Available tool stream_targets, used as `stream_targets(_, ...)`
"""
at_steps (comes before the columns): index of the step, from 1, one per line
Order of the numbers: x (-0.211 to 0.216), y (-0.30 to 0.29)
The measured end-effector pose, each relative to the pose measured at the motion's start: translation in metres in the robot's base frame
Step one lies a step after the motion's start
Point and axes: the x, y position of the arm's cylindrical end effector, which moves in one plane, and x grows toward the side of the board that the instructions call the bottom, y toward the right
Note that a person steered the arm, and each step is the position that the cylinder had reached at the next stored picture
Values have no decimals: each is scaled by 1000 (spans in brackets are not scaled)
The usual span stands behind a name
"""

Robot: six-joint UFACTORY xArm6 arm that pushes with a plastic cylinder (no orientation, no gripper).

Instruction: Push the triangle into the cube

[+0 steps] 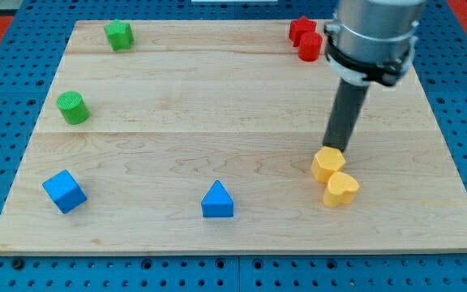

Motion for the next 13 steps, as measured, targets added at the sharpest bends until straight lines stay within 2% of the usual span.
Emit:
stream_targets(1, -4, -67)
stream_targets(3, 86, -63)
stream_targets(4, 71, -170)
stream_targets(5, 36, -253)
stream_targets(6, 40, -217)
stream_targets(7, 57, -142)
stream_targets(8, 114, -171)
stream_targets(9, 79, -260)
stream_targets(10, 52, -314)
stream_targets(11, 4, -288)
stream_targets(12, -30, -334)
stream_targets(13, -52, -342)
